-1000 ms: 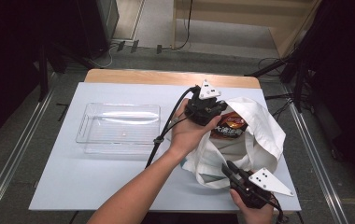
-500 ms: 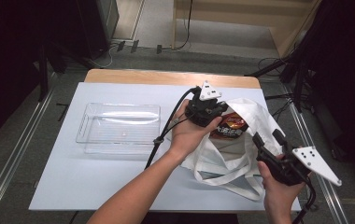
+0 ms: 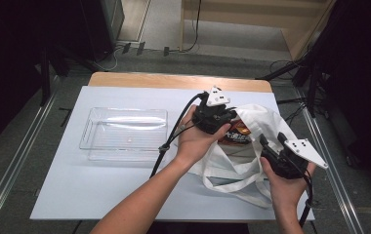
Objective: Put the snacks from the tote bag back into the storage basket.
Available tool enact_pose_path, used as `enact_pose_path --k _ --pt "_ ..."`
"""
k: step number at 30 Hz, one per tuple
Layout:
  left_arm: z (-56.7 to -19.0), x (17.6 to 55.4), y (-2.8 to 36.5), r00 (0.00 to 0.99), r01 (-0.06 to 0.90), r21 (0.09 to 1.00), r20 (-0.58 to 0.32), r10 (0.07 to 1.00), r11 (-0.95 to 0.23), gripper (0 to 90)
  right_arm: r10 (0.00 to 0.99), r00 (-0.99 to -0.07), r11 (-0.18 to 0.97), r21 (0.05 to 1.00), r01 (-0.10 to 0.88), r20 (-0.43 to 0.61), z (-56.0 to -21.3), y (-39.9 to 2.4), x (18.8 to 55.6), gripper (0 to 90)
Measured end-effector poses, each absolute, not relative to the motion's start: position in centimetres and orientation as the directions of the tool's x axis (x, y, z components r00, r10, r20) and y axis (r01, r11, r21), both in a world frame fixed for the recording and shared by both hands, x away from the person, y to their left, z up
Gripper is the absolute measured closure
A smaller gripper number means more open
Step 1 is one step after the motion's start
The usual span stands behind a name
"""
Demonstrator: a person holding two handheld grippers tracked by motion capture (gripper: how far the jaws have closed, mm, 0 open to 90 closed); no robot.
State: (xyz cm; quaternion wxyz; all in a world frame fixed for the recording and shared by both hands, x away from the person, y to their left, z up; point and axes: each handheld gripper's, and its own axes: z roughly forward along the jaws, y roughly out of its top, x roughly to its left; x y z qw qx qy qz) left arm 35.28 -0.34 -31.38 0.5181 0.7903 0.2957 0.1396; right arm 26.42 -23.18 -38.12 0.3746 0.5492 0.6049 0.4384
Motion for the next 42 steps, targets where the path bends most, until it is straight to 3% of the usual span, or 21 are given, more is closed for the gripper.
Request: enact_pose_path --k 1,4,9,12,15,18,21,24,32,35,37,38,40,42 --pt "-31.4 35.3 -0.2 0.786 0.326 0.901 -0.091 0.611 -0.285 89.4 0.992 -0.118 -0.01 0.941 0.338 0.053 -38.2 -23.7 26.4 70.7" --pt "-31.5 35.2 0.0 0.792 0.319 0.906 -0.093 0.604 -0.279 89.2 0.982 -0.141 -0.075 0.944 0.32 0.125 -38.1 -25.2 26.2 89.0" --pt "-31.5 35.2 0.0 0.792 0.323 0.907 -0.102 0.602 -0.271 88.9 0.975 -0.173 -0.091 0.958 0.272 0.142 -37.5 -25.8 25.8 90.0" --pt "-31.7 35.1 -0.2 0.794 0.321 0.905 -0.096 0.601 -0.28 89.1 0.95 -0.248 -0.13 0.961 0.244 0.191 -37.1 -25.6 25.5 75.5" --pt "-31.6 35.1 -0.2 0.792 0.323 0.905 -0.099 0.602 -0.276 89.1 0.941 -0.276 -0.14 0.967 0.214 0.197 -36.7 -24.8 25.3 41.9" --pt "-31.6 35.1 -0.2 0.791 0.326 0.905 -0.103 0.603 -0.274 89.1 0.947 -0.277 -0.105 0.972 0.212 0.162 -36.6 -23.5 25.3 17.8" --pt "-31.5 35.0 -0.2 0.79 0.326 0.906 -0.104 0.605 -0.271 89.2 0.967 -0.23 -0.042 0.963 0.267 0.106 -37.2 -22.1 26.0 7.3" --pt "-31.5 35.0 -0.2 0.791 0.326 0.905 -0.103 0.603 -0.273 89.1 0.98 -0.178 -0.027 0.952 0.305 0.084 -37.9 -21.6 26.6 6.2" --pt "-31.5 35.0 -0.1 0.799 0.32 0.904 -0.098 0.593 -0.282 89.0 0.994 -0.093 0.078 0.96 0.27 -0.055 -38.7 -20.8 26.3 17.8" --pt "-31.5 34.9 -0.1 0.804 0.315 0.906 -0.095 0.587 -0.284 88.6 0.995 -0.093 0.057 0.971 0.234 -0.036 -38.8 -21.4 25.6 37.3" --pt "-31.5 34.7 -0.2 0.811 0.305 0.907 -0.087 0.579 -0.29 88.0 0.994 -0.11 0.041 0.977 0.208 -0.018 -38.7 -22.0 25.3 65.0" --pt "-31.5 34.6 -0.3 0.812 0.299 0.908 -0.08 0.578 -0.294 87.7 0.99 -0.139 0.04 0.979 0.2 -0.012 -38.5 -22.3 25.2 72.9" --pt "-31.6 34.2 -0.5 0.817 0.282 0.911 -0.064 0.573 -0.3 85.5 0.989 -0.147 0.022 0.978 0.208 0.009 -38.1 -22.7 25.2 82.4" --pt "-31.8 34.1 -0.4 0.818 0.279 0.912 -0.062 0.571 -0.3 80.5 0.985 -0.166 -0.02 0.977 0.214 0.056 -37.6 -23.4 25.5 85.1"
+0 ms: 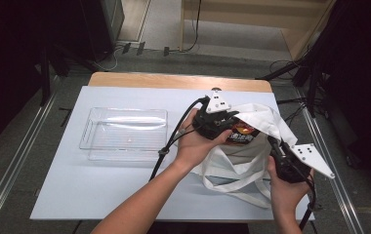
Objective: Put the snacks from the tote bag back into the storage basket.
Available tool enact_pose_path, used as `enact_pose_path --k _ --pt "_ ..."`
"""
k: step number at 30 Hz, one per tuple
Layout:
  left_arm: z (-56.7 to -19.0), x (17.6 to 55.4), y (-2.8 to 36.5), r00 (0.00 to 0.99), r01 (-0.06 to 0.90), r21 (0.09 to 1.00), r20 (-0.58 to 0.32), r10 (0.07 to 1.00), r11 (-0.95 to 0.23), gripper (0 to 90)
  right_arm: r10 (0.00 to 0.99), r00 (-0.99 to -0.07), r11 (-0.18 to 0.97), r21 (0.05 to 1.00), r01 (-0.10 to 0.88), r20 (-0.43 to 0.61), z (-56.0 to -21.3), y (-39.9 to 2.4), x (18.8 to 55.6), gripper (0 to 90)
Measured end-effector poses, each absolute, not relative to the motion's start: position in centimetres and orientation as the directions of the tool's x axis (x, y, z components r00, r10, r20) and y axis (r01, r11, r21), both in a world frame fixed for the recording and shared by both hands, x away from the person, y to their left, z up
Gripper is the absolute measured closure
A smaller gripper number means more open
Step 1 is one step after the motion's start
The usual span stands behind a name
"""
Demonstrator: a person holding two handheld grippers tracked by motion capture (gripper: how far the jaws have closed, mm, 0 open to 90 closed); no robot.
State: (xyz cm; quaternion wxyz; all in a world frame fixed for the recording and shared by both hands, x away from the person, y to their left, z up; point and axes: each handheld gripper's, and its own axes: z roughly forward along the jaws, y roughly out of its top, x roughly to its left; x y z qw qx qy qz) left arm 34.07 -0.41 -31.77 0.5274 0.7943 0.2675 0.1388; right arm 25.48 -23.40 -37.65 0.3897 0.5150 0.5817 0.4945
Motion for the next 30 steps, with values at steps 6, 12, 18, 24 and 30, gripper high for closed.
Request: enact_pose_path --k 6,12,18,24,30 --pt "-32.8 32.8 0.3 0.785 0.258 0.899 0.019 0.619 -0.354 52.1 0.971 -0.184 -0.114 0.97 0.213 0.154 -36.2 -25.0 25.7 85.8" --pt "-35.0 31.3 1.3 0.747 0.262 0.867 0.095 0.658 -0.424 36.3 0.956 -0.203 -0.167 0.962 0.216 0.212 -35.3 -25.5 25.9 85.8" --pt "-34.7 31.0 2.4 0.779 0.244 0.866 0.092 0.62 -0.436 74.5 0.957 -0.224 -0.139 0.969 0.204 0.185 -35.0 -25.3 25.8 85.7" --pt "-32.9 31.8 2.8 0.807 0.266 0.882 0.017 0.591 -0.388 83.9 0.95 -0.244 -0.145 0.968 0.206 0.194 -34.9 -25.4 25.8 85.3" --pt "-31.5 32.7 2.3 0.82 0.288 0.901 -0.058 0.569 -0.323 84.2 0.935 -0.288 -0.142 0.963 0.229 0.206 -34.8 -24.4 26.0 85.3"
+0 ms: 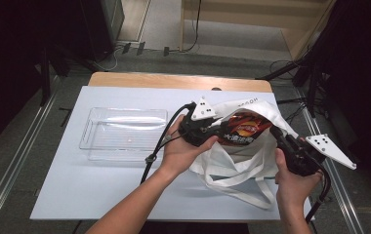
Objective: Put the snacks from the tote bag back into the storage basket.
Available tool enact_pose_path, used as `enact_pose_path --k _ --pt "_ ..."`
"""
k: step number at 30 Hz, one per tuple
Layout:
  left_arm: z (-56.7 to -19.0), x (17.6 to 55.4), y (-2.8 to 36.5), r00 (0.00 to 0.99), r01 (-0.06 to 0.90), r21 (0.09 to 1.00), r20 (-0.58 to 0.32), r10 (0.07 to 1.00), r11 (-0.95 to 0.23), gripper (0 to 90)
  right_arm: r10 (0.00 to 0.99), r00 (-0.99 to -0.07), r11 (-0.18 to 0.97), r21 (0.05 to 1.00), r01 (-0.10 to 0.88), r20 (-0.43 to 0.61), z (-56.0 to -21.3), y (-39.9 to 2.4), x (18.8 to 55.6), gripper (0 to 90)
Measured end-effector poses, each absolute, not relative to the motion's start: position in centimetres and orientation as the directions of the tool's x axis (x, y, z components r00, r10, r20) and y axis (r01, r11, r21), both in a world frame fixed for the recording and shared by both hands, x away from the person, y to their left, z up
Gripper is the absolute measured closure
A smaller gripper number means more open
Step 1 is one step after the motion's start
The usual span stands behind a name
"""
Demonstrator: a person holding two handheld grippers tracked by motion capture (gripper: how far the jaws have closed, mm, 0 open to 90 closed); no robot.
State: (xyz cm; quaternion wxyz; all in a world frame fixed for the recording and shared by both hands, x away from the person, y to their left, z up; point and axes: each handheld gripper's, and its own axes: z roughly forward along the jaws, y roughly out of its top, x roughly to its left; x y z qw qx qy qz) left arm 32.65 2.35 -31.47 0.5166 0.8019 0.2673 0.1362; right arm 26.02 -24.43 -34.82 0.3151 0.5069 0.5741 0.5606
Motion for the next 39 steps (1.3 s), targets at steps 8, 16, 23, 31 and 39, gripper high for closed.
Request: enact_pose_path --k 8,16,23,31,39 --pt "-30.1 34.4 2.4 0.803 0.307 0.906 -0.083 0.59 -0.291 84.0 0.934 -0.309 -0.111 0.966 0.232 0.182 -33.9 -24.7 26.3 85.4" --pt "-32.3 37.6 1.7 0.751 0.399 0.873 -0.135 0.647 -0.28 83.3 0.95 -0.249 -0.122 0.956 0.267 0.191 -34.8 -25.8 27.5 85.7" --pt "-35.5 39.9 0.9 0.718 0.468 0.831 -0.16 0.677 -0.3 78.5 0.968 -0.211 -0.072 0.955 0.288 0.137 -35.7 -26.4 28.6 84.4" --pt "-36.9 39.9 1.4 0.723 0.47 0.835 -0.179 0.667 -0.286 59.0 0.968 -0.208 -0.073 0.949 0.306 0.142 -35.5 -28.0 31.0 81.0" --pt "-36.1 37.4 2.2 0.732 0.449 0.845 -0.161 0.662 -0.29 49.0 0.961 -0.232 -0.078 0.951 0.299 0.152 -35.3 -28.3 31.6 85.7"
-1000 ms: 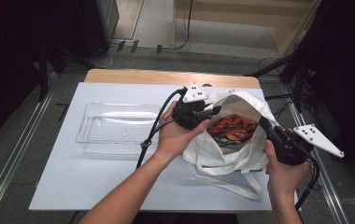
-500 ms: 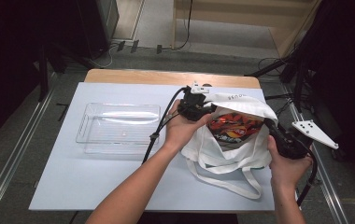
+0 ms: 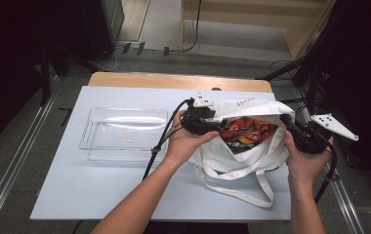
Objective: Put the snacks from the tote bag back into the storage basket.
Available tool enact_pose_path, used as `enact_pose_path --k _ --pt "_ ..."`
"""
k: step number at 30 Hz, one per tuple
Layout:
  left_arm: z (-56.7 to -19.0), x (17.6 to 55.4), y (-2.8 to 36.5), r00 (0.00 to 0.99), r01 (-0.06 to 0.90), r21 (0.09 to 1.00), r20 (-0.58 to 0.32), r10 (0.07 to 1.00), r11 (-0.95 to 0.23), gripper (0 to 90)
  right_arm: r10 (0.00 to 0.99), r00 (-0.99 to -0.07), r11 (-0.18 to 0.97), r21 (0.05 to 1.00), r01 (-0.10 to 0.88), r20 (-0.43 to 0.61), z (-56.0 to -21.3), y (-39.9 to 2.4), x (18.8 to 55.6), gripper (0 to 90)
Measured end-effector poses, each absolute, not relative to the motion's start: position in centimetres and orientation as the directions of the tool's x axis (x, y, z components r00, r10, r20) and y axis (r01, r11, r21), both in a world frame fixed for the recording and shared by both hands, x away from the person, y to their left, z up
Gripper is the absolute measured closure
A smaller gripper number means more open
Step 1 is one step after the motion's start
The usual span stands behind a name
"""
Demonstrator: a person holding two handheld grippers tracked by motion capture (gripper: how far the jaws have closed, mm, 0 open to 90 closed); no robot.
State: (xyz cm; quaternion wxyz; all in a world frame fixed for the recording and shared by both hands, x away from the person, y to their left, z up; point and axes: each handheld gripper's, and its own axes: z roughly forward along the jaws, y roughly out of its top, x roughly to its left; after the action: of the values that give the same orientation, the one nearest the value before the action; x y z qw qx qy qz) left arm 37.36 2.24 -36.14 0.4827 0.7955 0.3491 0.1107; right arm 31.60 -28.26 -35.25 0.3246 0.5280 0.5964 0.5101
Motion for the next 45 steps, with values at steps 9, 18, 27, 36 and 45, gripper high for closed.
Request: enact_pose_path --k 9,18,27,36,45 --pt "-34.7 36.2 3.1 0.739 0.367 0.885 -0.091 0.667 -0.287 20.6 0.956 -0.239 -0.096 0.95 0.296 0.171 -34.8 -28.0 31.5 85.7" --pt "-35.3 35.0 4.7 0.749 0.375 0.876 -0.094 0.656 -0.303 42.6 0.95 -0.245 -0.117 0.948 0.295 0.193 -35.2 -28.0 31.6 85.6" --pt "-35.1 35.7 4.3 0.754 0.41 0.869 -0.153 0.639 -0.275 84.4 0.952 -0.242 -0.115 0.951 0.285 0.188 -35.1 -28.0 31.6 74.3" --pt "-35.2 36.6 3.7 0.724 0.458 0.86 -0.214 0.656 -0.224 86.9 0.96 -0.215 -0.107 0.943 0.316 0.181 -35.2 -28.4 30.8 36.0" --pt "-35.1 37.0 3.8 0.709 0.474 0.856 -0.233 0.666 -0.206 87.0 0.972 -0.17 -0.101 0.939 0.329 0.164 -36.4 -28.4 28.2 27.2"
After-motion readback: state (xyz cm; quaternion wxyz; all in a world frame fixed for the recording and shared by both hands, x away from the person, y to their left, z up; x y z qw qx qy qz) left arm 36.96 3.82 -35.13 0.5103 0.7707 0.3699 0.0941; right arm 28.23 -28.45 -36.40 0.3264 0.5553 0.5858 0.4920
